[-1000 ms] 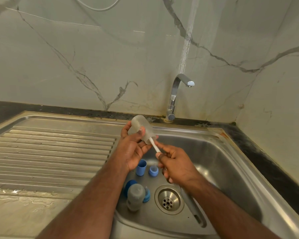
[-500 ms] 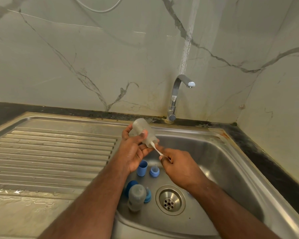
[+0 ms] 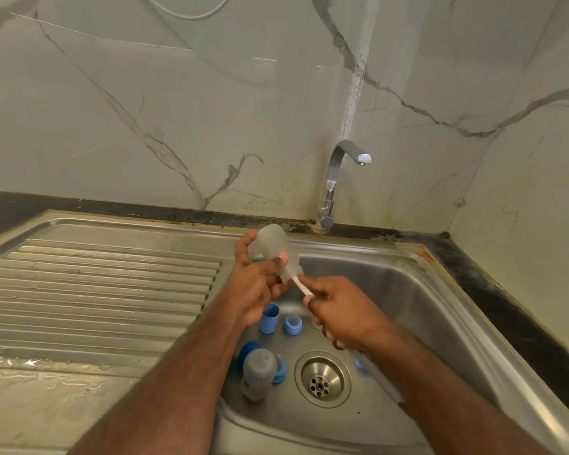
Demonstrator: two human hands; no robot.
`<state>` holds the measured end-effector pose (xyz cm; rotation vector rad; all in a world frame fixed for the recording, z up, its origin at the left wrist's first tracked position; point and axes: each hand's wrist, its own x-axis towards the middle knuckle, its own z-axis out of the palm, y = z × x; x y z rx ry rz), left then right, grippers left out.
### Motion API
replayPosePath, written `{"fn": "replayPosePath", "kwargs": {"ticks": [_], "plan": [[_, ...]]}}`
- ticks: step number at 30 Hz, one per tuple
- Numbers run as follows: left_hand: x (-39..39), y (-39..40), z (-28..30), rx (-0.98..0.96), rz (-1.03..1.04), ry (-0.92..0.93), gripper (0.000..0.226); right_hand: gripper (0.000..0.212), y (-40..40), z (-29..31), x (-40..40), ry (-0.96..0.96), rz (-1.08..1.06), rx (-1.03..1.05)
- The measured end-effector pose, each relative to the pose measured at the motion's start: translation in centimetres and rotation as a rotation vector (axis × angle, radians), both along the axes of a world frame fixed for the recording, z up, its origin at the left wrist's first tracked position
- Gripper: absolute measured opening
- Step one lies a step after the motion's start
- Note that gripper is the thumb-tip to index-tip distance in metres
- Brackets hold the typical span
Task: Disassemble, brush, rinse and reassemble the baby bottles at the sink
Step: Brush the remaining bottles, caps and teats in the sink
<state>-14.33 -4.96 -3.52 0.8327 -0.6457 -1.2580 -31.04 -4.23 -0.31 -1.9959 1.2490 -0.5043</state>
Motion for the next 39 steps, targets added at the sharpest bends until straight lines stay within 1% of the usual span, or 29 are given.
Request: {"fn": "replayPosePath", "kwargs": {"ticks": [2,3,4,6,8,9,12,13,14,15,17,18,19,20,21,23,24,25,26,27,29,30,31,32,34,35,36,37,39], "plan": [[0.0,0.0,0.1,-0.027,-0.034,0.039,0.070,0.042,-0.2,0.1,-1.2,-0.343,-0.027,0.296],[0.1,0.0,0.2,-0.036,-0.044,0.053,0.071,0.041,-0.3,0.0,-1.5,-0.448,-0.020,0.399],[0.0,0.0,0.2,-0.042,-0.050,0.074,0.072,0.040,-0.3,0.0,-1.8,-0.522,-0.008,0.471],[0.1,0.1,0.3,-0.048,-0.046,0.124,0.074,0.039,0.0,0.1,-1.7,-0.611,0.001,0.527],[0.5,0.0,0.3,-0.043,-0.037,0.174,0.074,0.039,0.2,0.1,-1.4,-0.580,0.002,0.505],[0.7,-0.1,0.3,-0.035,-0.031,0.191,0.073,0.040,0.3,0.2,-1.3,-0.514,0.014,0.466],[1.3,-0.3,0.0,-0.020,0.001,0.213,0.066,0.040,0.2,0.2,-1.3,-0.192,0.016,0.210],[1.4,-0.3,-0.1,-0.024,0.013,0.210,0.064,0.039,0.1,0.2,-1.2,-0.143,-0.012,0.139],[1.4,-0.3,-0.1,-0.032,0.020,0.202,0.062,0.039,0.2,0.1,-1.2,-0.163,-0.043,0.120],[1.3,-0.3,-0.1,-0.037,0.017,0.198,0.062,0.039,0.3,0.1,-1.2,-0.247,-0.066,0.167],[1.2,-0.2,0.1,-0.046,0.000,0.213,0.066,0.039,0.6,0.3,-1.2,-0.505,-0.049,0.402],[1.2,-0.1,0.2,-0.054,-0.008,0.224,0.069,0.039,0.8,0.4,-1.3,-0.597,-0.019,0.516],[1.3,0.0,0.3,-0.057,-0.011,0.230,0.072,0.038,0.9,0.5,-1.5,-0.617,0.013,0.580],[1.4,0.0,0.4,-0.054,-0.012,0.232,0.074,0.038,0.7,0.5,-1.7,-0.568,0.038,0.575],[1.4,0.0,0.4,-0.047,-0.011,0.229,0.075,0.039,0.4,0.5,-1.8,-0.476,0.046,0.514],[1.6,0.0,0.3,-0.042,0.005,0.230,0.074,0.040,0.1,0.4,-1.8,-0.270,0.032,0.324],[1.7,0.0,0.3,-0.044,0.018,0.234,0.072,0.040,0.1,0.3,-1.7,-0.231,0.015,0.264],[1.7,-0.1,0.3,-0.048,0.030,0.238,0.070,0.040,0.2,0.1,-1.6,-0.253,-0.006,0.252],[1.8,-0.1,0.3,-0.057,0.037,0.248,0.067,0.039,0.4,0.1,-1.4,-0.334,-0.030,0.298],[1.7,-0.1,0.4,-0.065,0.037,0.260,0.065,0.037,0.6,0.1,-1.3,-0.459,-0.045,0.400],[1.6,0.0,0.6,-0.081,0.022,0.277,0.066,0.036,1.0,0.3,-1.1,-0.714,-0.022,0.664],[1.6,0.1,0.6,-0.089,0.012,0.278,0.068,0.036,1.1,0.5,-1.0,-0.783,0.007,0.759],[1.6,0.2,0.7,-0.098,0.005,0.276,0.069,0.037,1.0,0.6,-1.1,-0.775,0.039,0.778],[1.6,0.2,0.7,-0.101,0.000,0.274,0.068,0.038,0.9,0.6,-1.2,-0.691,0.055,0.714],[1.7,0.2,0.5,-0.091,0.002,0.275,0.063,0.039,0.6,0.4,-1.3,-0.416,0.047,0.453],[1.8,0.1,0.4,-0.084,0.008,0.280,0.061,0.039,0.5,0.3,-1.3,-0.325,0.019,0.344],[1.9,0.0,0.4,-0.085,0.010,0.289,0.061,0.039,0.5,0.3,-1.2,-0.303,-0.018,0.282],[1.8,-0.1,0.3,-0.093,0.004,0.300,0.062,0.038,0.6,0.2,-1.1,-0.335,-0.056,0.272],[1.8,-0.1,0.3,-0.122,-0.012,0.319,0.066,0.034,1.0,0.3,-0.8,-0.523,-0.099,0.419]]}}
